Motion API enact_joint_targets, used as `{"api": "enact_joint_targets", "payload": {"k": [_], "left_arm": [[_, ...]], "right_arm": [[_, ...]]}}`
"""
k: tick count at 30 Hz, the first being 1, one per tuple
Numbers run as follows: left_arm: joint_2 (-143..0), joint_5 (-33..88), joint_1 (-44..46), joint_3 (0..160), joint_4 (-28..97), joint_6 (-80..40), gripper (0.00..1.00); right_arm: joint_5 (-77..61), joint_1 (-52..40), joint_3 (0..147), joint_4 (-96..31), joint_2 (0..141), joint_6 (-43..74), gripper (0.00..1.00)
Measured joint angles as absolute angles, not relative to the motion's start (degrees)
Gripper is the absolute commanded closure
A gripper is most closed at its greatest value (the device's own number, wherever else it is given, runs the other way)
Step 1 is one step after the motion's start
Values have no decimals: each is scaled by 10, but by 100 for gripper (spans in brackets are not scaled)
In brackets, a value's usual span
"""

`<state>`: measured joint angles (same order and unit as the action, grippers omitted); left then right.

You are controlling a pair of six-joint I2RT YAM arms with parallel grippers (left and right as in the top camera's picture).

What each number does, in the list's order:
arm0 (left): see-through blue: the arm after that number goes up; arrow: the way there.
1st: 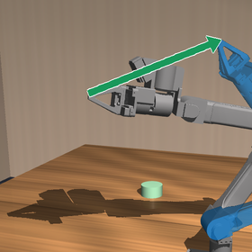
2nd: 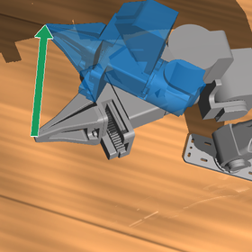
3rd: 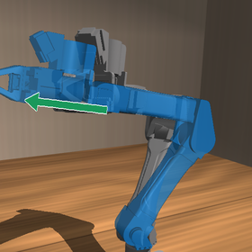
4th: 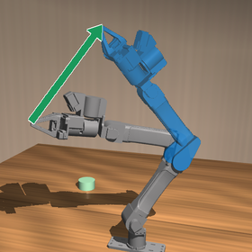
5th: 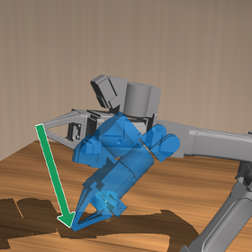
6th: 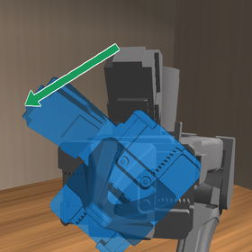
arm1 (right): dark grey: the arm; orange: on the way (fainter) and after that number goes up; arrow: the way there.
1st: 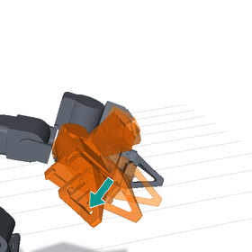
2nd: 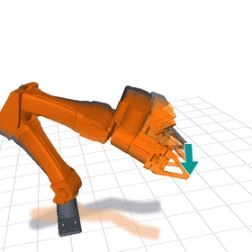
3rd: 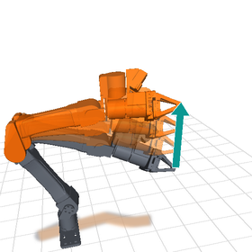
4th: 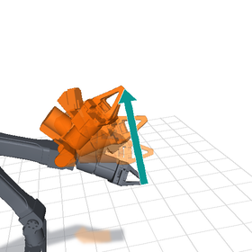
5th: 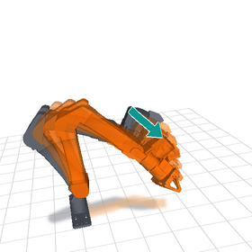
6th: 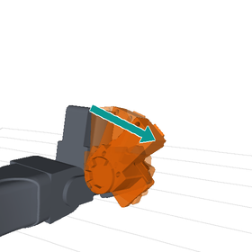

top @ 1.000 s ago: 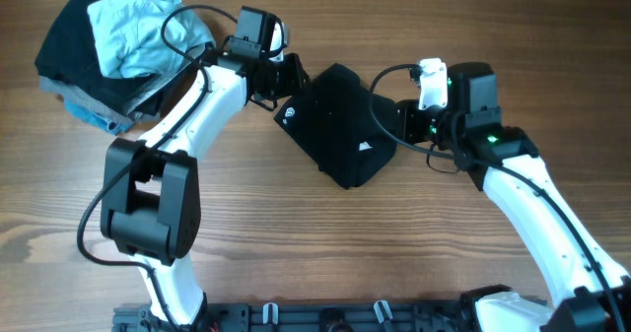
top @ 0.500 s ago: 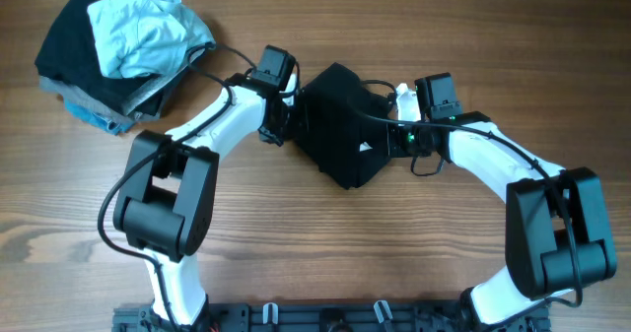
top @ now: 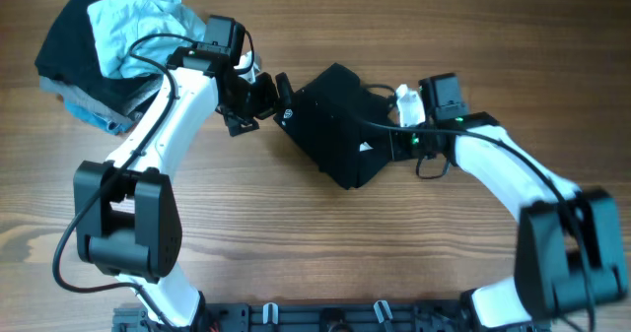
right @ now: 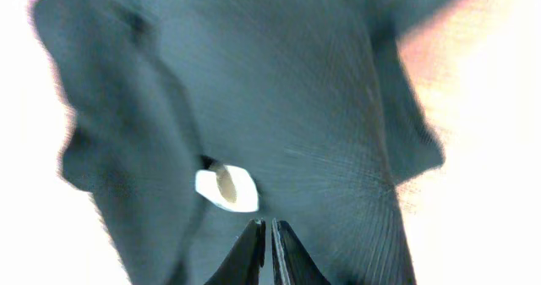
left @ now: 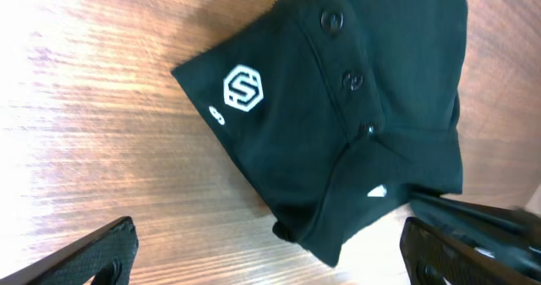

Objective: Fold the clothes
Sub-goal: 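Grasp the black shirt bundle's left and right sides with both grippers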

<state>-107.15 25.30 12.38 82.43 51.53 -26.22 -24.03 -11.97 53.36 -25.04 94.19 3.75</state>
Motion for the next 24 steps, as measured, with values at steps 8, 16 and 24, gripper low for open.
{"api": "enact_joint_targets", "payload": {"k": [8, 16, 24], "left_arm": [[-1079, 277, 127, 747, 395, -307, 0], [-1080, 291, 185, 656, 244, -389, 0], [-1103, 328, 209, 595, 56, -517, 13]], "right_arm": [[-257, -120, 534, -156, 934, 27, 92], [-260, -120, 534, -162, 1020, 39, 92], [-261, -120, 534, -167, 1020, 43, 92]]}}
